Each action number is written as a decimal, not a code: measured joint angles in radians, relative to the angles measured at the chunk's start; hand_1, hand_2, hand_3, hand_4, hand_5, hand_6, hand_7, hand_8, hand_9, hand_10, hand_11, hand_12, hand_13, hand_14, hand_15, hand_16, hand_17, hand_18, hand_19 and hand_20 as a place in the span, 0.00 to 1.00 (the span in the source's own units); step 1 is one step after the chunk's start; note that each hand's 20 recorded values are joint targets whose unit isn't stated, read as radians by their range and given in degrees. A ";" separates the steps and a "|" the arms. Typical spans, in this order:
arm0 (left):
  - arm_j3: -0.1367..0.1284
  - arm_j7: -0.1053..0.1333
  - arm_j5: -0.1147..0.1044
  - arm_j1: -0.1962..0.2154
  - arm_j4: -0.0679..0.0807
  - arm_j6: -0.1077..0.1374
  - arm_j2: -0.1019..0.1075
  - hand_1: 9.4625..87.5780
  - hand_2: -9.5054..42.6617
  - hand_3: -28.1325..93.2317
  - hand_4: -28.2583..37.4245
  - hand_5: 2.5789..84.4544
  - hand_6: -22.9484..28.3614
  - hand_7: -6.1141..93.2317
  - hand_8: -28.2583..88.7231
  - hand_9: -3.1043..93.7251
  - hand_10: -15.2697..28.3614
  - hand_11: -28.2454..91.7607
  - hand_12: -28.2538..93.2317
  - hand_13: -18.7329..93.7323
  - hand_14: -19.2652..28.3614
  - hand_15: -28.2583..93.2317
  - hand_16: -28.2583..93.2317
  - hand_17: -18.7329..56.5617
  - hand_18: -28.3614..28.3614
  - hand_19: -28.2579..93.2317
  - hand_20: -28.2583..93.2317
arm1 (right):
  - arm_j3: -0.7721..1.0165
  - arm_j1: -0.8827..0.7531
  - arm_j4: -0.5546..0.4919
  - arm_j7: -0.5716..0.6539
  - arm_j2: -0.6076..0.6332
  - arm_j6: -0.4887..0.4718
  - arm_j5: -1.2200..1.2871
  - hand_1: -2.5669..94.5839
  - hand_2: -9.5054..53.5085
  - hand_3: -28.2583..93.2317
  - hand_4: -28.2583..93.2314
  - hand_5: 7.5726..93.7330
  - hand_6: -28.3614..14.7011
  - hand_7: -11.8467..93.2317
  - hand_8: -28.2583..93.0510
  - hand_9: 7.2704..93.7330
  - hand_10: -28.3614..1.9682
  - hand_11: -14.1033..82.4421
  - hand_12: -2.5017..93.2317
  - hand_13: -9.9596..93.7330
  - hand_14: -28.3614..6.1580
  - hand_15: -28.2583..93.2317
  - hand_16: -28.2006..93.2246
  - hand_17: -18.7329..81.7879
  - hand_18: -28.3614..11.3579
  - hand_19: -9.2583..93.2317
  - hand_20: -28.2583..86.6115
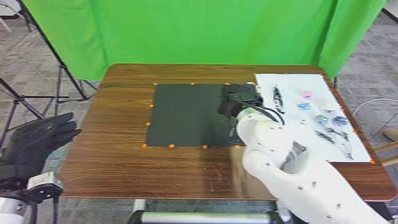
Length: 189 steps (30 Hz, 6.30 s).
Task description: Arrange flowers
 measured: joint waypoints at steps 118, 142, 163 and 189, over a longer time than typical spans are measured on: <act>0.122 0.115 0.000 0.034 -0.005 0.022 -0.006 0.20 0.30 0.91 0.18 0.53 0.72 0.19 0.17 0.42 0.86 0.52 0.31 0.41 1.00 0.71 0.13 0.12 0.88 0.70 0.32 | 0.294 -0.337 -0.366 -0.111 0.130 0.018 0.158 0.25 0.28 0.86 0.07 0.67 0.36 0.32 0.17 0.67 0.07 0.48 0.25 0.67 0.21 0.85 0.40 0.45 0.00 0.93 0.42; 0.138 0.072 0.017 0.008 -0.006 0.010 -0.016 0.21 0.30 0.91 0.18 0.52 0.71 0.20 0.17 0.42 0.86 0.52 0.31 0.41 1.00 0.71 0.13 0.12 0.88 0.70 0.33 | 0.796 -0.708 -0.128 0.112 0.281 0.119 0.064 0.28 0.22 0.88 0.06 0.66 0.32 0.31 0.17 0.64 0.03 0.49 0.23 0.66 0.21 0.86 0.37 0.46 0.00 0.95 0.36; 0.149 0.075 0.015 0.008 -0.005 0.010 -0.016 0.21 0.29 0.91 0.18 0.52 0.71 0.20 0.17 0.42 0.86 0.53 0.31 0.41 1.00 0.71 0.13 0.12 0.87 0.70 0.33 | 0.819 -0.757 -0.086 0.139 0.280 0.072 0.067 0.33 0.18 0.87 0.06 0.68 0.28 0.28 0.18 0.64 0.00 0.44 0.21 0.65 0.19 0.86 0.35 0.46 0.00 0.97 0.29; 0.165 0.088 0.006 -0.002 0.000 0.010 -0.009 0.21 0.30 0.91 0.19 0.52 0.71 0.20 0.17 0.42 0.85 0.53 0.30 0.41 1.00 0.71 0.13 0.12 0.88 0.70 0.33 | 0.694 -0.636 0.012 0.163 0.271 0.113 0.003 0.60 0.11 0.80 0.00 0.81 0.50 0.37 0.34 0.82 0.33 0.53 0.24 0.77 0.43 0.83 0.37 0.52 0.02 1.00 0.29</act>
